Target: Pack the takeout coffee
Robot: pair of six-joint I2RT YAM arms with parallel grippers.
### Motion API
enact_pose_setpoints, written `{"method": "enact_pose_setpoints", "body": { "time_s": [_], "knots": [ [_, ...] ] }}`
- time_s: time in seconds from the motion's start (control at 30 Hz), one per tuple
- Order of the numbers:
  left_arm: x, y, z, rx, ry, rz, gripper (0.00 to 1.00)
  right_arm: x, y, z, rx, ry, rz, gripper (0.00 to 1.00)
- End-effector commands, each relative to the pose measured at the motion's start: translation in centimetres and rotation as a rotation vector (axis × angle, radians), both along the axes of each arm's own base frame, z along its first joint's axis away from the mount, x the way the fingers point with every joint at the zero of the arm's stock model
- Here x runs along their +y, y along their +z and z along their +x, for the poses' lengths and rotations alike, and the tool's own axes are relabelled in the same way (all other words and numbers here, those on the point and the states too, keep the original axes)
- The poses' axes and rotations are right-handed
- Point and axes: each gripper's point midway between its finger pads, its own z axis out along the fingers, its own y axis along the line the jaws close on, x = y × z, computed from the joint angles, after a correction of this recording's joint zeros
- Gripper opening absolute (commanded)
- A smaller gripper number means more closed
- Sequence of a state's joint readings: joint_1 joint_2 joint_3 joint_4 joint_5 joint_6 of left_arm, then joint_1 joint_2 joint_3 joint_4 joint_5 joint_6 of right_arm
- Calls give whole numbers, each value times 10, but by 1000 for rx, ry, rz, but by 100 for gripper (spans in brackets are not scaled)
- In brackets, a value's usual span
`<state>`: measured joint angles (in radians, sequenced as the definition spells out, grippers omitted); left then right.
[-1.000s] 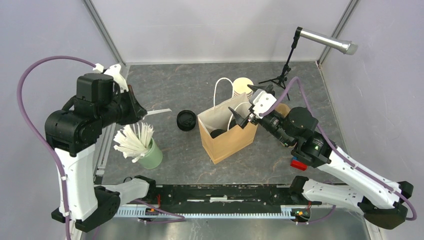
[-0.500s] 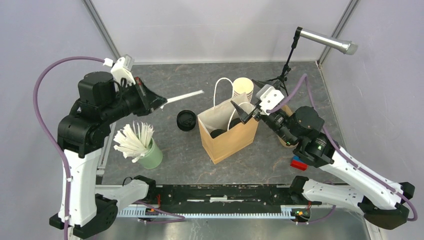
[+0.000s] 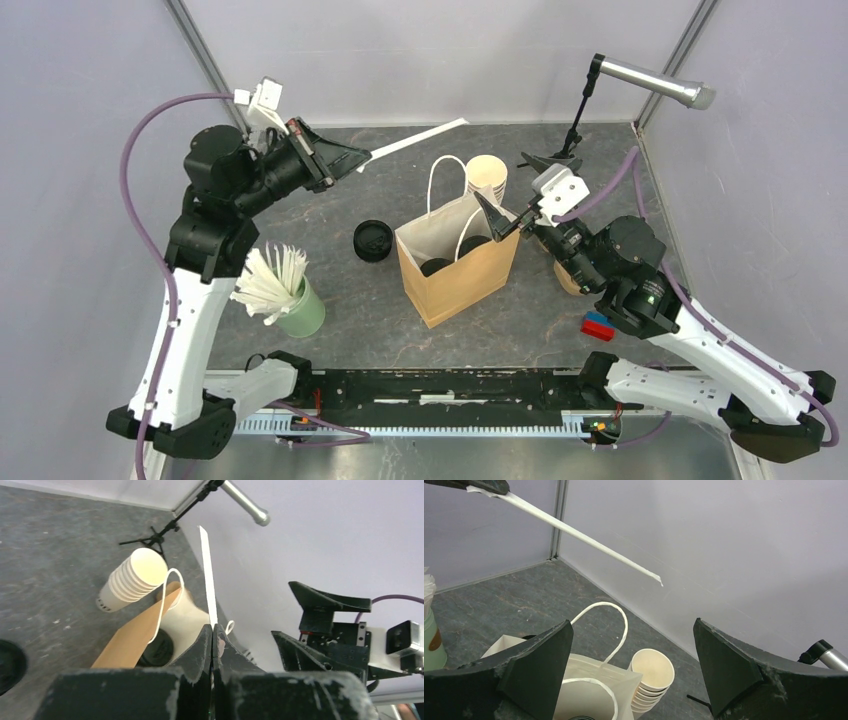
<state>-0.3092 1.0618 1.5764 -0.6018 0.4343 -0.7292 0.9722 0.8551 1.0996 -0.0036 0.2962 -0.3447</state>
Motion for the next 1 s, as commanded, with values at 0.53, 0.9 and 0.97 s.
{"method": "enact_pose_setpoints", "body": {
  "time_s": [0.53,0.9,0.97],
  "knots": [
    [-30,-59,-52,160,-297,-29,2,-21,20,1,-32,-74,70,97],
    [-34,-98,-40,278,-304,46,2,-26,18,2,-28,-96,62,97],
    [-33,-106,-40,289,-305,63,2,-27,17,2,-24,-101,65,97]
  ]
}}
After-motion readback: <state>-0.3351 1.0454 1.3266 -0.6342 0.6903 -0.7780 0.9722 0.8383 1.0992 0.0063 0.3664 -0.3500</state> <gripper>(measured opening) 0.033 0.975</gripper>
